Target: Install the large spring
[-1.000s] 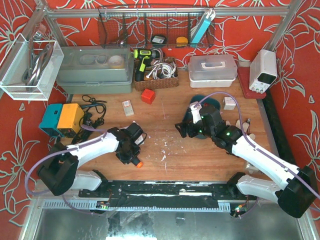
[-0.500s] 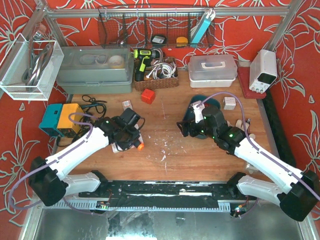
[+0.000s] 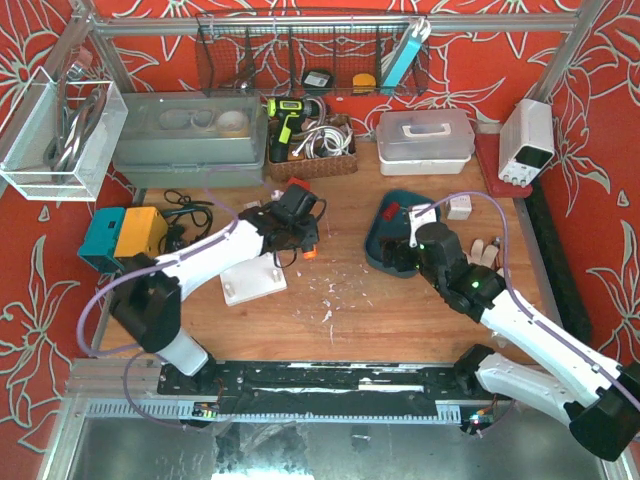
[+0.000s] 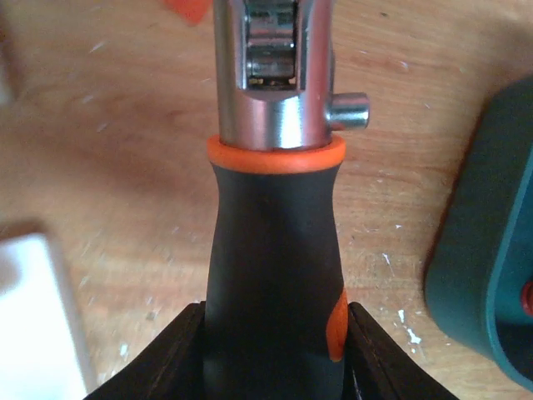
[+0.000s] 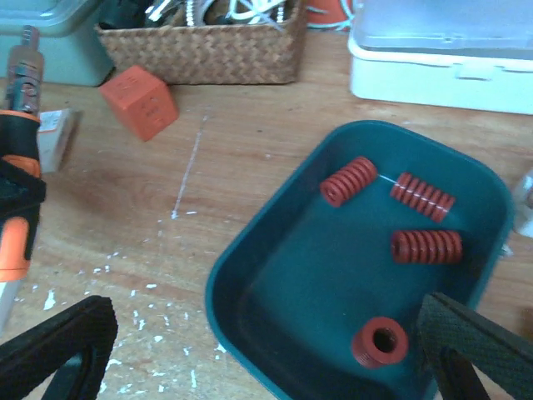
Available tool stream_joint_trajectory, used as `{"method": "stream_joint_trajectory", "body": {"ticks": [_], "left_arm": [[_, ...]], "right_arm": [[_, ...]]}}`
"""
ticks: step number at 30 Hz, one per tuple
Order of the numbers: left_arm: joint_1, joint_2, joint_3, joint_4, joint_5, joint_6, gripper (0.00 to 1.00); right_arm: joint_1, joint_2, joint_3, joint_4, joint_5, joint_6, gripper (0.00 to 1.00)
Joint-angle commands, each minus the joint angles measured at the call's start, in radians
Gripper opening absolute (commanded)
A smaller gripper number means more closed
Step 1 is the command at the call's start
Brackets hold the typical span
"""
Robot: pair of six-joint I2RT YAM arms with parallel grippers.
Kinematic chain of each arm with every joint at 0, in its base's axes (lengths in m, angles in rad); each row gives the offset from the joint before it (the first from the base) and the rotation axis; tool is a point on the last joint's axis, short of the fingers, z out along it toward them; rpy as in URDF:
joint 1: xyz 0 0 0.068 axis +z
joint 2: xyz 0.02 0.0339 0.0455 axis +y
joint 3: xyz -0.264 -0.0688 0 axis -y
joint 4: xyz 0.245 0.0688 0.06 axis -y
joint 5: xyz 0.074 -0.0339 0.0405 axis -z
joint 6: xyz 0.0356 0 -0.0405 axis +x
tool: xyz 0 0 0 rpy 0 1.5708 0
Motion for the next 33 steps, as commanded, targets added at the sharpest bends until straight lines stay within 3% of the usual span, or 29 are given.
{"method": "stream_joint_trajectory", "body": {"ticks": [1,8,16,19,22,33], "left_arm": [[-0.004,0.102,0.099,0.192,0.018,0.367,0.0],[-0.003,0.362,0.265,0.195,-0.003,0.583,0.0],[0.022,0.609,0.477,0.131,-0.027,0.67,0.01],[0.039,0.643,0.512,0.128,-0.032,0.66,0.11],[0.056,0.656,0.52,0.129,-0.05,0.648,0.26],[0.076,0.626,0.505,0.139,-0.07,0.635,0.44]], "right_arm": [[0.002,-0.054,-0.048,0.009,0.138,0.06,0.99],[0.003,-0.068,-0.07,0.019,0.182,0.072,0.99],[0.002,-0.051,-0.079,0.041,0.16,0.084,0.99],[0.002,-0.046,-0.082,0.046,0.173,0.083,0.99],[0.002,-0.032,-0.078,0.045,0.176,0.082,0.99],[0.002,0.023,-0.069,0.046,0.177,0.095,0.99]]}}
